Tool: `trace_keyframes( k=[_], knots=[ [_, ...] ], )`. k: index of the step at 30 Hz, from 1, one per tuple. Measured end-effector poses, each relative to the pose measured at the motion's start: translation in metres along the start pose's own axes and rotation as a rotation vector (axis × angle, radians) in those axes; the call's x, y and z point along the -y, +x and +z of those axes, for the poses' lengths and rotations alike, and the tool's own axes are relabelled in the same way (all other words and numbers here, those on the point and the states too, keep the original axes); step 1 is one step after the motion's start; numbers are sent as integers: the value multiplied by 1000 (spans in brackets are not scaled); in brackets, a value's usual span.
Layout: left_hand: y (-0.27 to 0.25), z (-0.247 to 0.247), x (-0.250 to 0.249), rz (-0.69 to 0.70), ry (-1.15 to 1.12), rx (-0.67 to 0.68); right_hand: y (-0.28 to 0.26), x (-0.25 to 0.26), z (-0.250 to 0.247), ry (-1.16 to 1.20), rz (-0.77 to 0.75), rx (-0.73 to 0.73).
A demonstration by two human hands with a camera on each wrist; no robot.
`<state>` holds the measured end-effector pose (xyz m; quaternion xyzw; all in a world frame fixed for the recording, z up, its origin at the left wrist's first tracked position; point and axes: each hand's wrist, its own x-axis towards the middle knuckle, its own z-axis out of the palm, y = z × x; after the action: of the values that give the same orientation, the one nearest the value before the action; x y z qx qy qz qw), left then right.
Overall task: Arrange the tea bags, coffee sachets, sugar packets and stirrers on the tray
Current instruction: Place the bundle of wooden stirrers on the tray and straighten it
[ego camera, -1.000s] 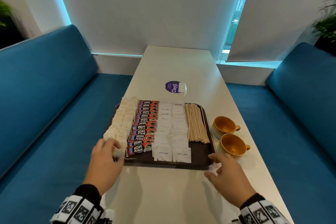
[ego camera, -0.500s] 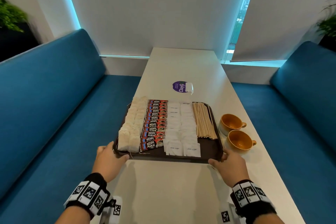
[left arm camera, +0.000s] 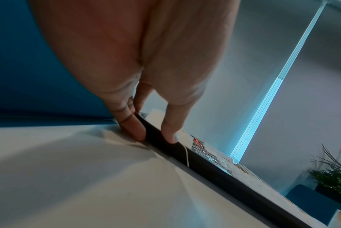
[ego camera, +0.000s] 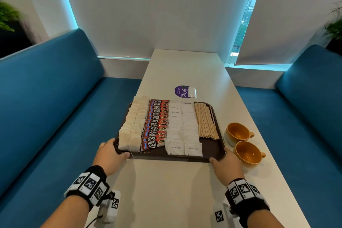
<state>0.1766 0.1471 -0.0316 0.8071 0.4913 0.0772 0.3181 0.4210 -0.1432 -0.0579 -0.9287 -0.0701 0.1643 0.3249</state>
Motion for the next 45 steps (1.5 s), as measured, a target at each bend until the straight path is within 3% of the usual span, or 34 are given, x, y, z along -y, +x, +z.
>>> trace_keyframes(
  k=[3, 9, 17, 28, 31, 33, 36, 38, 41, 45],
  knots=[
    [19, 1, -8, 2, 11, 8, 34, -4, 22, 116, 48, -6],
    [59, 4, -18, 3, 19, 7, 84, 8, 41, 121, 68, -14],
    [101, 6, -28, 9, 67, -11, 111, 38, 45, 148, 62, -29],
    [109, 1, -40, 18, 91, 5, 123, 58, 37, 128, 62, -3],
    [93, -7, -49, -70, 70, 9, 97, 71, 22, 131, 67, 53],
    [76, -14, -60, -71, -47, -55, 67, 79, 3, 125, -18, 106],
    [43, -19, -89, 104, -169, -125, 18, 82, -42, 133, -220, 132],
    [19, -15, -115, 251, -175, -82, -5, 78, -77, 147, -315, 114],
    [-19, 4, -161, 467, -202, 104, -12, 68, -129, 1, -424, -5],
    [-57, 40, -216, 728, -105, 366, 27, 42, -176, -299, -463, -70]
  ],
)
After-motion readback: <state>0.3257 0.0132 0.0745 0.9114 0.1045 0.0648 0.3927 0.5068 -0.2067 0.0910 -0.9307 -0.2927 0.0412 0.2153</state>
